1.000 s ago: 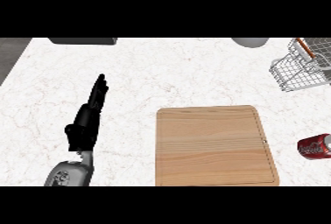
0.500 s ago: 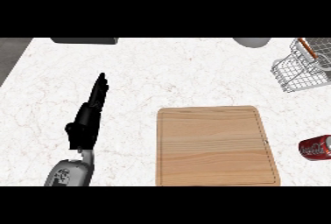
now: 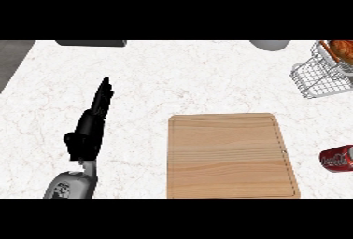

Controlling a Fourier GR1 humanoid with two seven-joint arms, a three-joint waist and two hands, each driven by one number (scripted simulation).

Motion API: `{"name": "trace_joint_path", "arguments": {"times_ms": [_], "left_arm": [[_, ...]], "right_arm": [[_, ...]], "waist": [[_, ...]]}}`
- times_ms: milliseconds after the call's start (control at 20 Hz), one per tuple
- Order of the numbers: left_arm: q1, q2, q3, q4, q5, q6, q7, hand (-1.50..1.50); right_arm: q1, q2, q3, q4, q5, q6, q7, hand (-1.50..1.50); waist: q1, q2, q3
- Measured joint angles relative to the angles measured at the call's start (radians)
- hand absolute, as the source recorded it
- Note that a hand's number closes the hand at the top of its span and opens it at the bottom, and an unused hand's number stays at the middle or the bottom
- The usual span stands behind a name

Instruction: Pick the croissant from the cutting board and place it in the tiered basket

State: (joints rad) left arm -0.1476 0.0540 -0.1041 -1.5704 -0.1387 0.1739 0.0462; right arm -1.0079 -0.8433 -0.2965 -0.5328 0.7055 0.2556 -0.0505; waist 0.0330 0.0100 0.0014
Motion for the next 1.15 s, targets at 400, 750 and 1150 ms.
{"name": "trace_joint_path", "arguments": {"times_ms": [400,750,1150], "left_arm": [[-0.007,-0.007,0.004,0.024,-0.005,0.004,-0.015,0.0],[0.003,-0.015,0.004,0.014,-0.009,0.014,-0.007,0.0],[-0.008,-0.008,0.023,0.014,-0.006,0.017,-0.001,0.0]], "right_arm": [[-0.058,-0.058,-0.171,0.112,-0.123,-0.068,0.02,-1.5],[0.002,-0.238,-0.319,0.233,-0.226,-0.03,0.024,-1.5],[0.213,-0.413,-0.47,0.361,-0.348,0.12,-0.131,-1.5]], "waist": [[-0.009,0.0,0.0],[-0.018,0.0,0.001],[-0.036,0.002,0.005]]}}
